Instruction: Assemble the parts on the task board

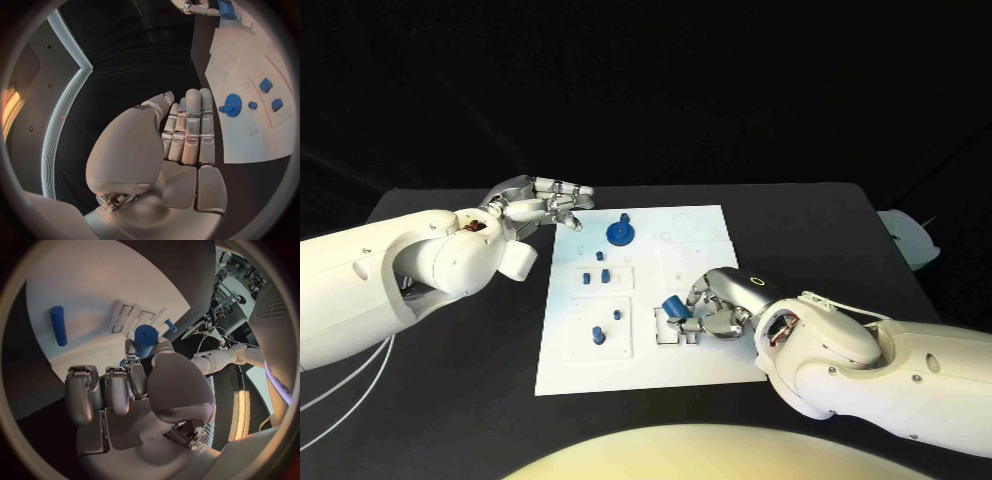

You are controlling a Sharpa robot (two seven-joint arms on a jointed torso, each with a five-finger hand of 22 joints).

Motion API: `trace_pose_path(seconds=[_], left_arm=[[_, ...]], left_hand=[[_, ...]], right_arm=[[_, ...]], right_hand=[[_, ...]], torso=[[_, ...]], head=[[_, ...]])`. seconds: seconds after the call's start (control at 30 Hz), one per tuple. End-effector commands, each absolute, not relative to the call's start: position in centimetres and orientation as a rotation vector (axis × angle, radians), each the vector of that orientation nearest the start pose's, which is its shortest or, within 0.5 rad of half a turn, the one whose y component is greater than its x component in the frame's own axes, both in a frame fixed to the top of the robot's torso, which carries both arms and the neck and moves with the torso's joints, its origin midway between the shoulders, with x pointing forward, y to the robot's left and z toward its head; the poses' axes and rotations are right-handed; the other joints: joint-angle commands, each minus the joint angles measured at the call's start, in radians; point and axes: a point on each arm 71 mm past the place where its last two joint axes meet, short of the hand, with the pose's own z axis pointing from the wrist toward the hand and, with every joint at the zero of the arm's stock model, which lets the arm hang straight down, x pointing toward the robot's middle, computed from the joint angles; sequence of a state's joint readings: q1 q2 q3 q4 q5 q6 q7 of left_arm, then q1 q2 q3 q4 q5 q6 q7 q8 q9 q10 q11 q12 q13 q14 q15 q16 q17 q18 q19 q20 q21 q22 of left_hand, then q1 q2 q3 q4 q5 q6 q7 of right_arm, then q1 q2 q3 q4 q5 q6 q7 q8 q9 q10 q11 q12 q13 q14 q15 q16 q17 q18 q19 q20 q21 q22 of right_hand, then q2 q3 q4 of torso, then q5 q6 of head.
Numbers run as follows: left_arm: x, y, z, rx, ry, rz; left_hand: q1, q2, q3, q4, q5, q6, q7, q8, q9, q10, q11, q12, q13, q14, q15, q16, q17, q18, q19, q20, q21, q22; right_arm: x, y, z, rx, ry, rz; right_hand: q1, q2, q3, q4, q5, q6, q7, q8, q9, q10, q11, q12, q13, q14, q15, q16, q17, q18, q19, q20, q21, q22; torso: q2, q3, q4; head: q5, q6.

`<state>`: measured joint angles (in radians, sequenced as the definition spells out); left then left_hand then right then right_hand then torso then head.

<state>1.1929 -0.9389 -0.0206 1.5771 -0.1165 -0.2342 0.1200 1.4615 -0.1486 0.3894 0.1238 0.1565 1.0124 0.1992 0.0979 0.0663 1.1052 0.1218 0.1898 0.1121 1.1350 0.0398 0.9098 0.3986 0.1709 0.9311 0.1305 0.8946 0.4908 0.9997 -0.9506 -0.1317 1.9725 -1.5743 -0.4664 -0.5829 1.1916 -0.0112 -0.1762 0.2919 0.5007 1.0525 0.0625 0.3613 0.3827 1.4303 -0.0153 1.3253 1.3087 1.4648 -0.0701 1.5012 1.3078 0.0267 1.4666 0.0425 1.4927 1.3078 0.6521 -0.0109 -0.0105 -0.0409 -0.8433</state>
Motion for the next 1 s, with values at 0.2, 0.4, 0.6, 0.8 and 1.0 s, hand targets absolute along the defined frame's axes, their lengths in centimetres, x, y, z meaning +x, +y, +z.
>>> trace_pose_path(seconds=[0.2,0.4,0.6,0.8,1.0], left_arm=[[47.42,22.96,-18.52,-1.116,1.709,-1.420],[47.39,22.94,-18.51,-1.116,1.710,-1.421],[47.38,22.95,-18.51,-1.117,1.710,-1.420],[47.35,23.06,-18.51,-1.118,1.711,-1.418],[47.36,23.10,-18.51,-1.119,1.711,-1.416]], left_hand=[[-0.002,0.004,-0.007,0.000,0.000,-0.007,-0.002,-0.002,0.001,-0.006,0.002,0.005,0.001,-0.003,0.004,-0.006,-0.001,0.013,-0.001,0.005,-0.003,-0.001],[-0.002,0.004,-0.007,0.000,0.000,-0.007,-0.002,-0.002,0.001,-0.006,0.002,0.005,0.001,-0.003,0.004,-0.006,-0.001,0.013,-0.001,0.005,-0.003,-0.001],[-0.002,0.004,-0.007,0.000,0.000,-0.007,-0.002,-0.002,0.001,-0.006,0.002,0.005,0.001,-0.003,0.004,-0.006,-0.001,0.013,-0.001,0.005,-0.003,-0.001],[-0.001,0.007,-0.007,0.000,0.000,-0.008,-0.002,-0.002,0.001,-0.009,0.002,0.007,0.002,-0.004,0.004,-0.007,-0.002,0.013,-0.001,0.006,-0.005,-0.003],[-0.004,0.010,-0.009,0.003,0.000,-0.009,-0.001,-0.001,0.001,-0.011,0.002,0.009,0.002,-0.005,0.005,-0.008,-0.002,0.013,-0.001,0.006,-0.008,-0.005]], right_arm=[[34.11,-14.53,-25.64,0.031,1.973,0.595],[34.21,-14.32,-25.88,0.026,1.989,0.591],[34.56,-14.61,-26.16,0.025,1.996,0.569],[34.88,-14.79,-26.32,0.019,1.995,0.552],[34.91,-14.50,-26.31,0.010,1.994,0.560]], right_hand=[[-0.024,0.002,-0.013,0.001,-0.010,0.019,-0.009,-0.002,0.007,0.010,-0.003,0.007,0.039,0.081,-0.008,0.007,0.137,-0.012,0.078,-0.008,0.008,0.243],[-0.028,0.006,-0.014,0.001,-0.011,0.021,-0.010,0.000,0.009,0.011,-0.003,0.007,0.039,0.081,-0.009,0.007,0.137,-0.012,0.078,-0.009,0.008,0.243],[-0.040,0.011,-0.020,0.001,-0.017,0.022,-0.011,0.001,0.013,0.010,-0.004,0.005,0.038,0.080,-0.010,0.005,0.134,-0.011,0.076,-0.010,0.004,0.242],[-0.066,0.016,-0.036,0.001,-0.039,0.020,-0.011,0.000,0.021,0.009,-0.004,0.002,0.038,0.079,-0.010,0.004,0.132,-0.010,0.074,-0.010,0.000,0.241],[-0.146,-0.002,-0.068,0.002,-0.177,0.016,-0.009,0.001,0.038,0.007,-0.003,-0.007,0.036,0.079,-0.009,0.002,0.129,-0.009,0.072,-0.010,-0.005,0.240]], torso=[[0.000,0.0007,0.0004],[0.000,0.0010,0.0001],[-0.001,0.0013,-0.0002],[0.000,0.0019,0.0003],[0.000,0.0017,0.0004]], head=[[0.006,-0.004],[0.008,-0.007],[0.009,-0.008],[0.010,-0.008],[0.010,-0.009]])
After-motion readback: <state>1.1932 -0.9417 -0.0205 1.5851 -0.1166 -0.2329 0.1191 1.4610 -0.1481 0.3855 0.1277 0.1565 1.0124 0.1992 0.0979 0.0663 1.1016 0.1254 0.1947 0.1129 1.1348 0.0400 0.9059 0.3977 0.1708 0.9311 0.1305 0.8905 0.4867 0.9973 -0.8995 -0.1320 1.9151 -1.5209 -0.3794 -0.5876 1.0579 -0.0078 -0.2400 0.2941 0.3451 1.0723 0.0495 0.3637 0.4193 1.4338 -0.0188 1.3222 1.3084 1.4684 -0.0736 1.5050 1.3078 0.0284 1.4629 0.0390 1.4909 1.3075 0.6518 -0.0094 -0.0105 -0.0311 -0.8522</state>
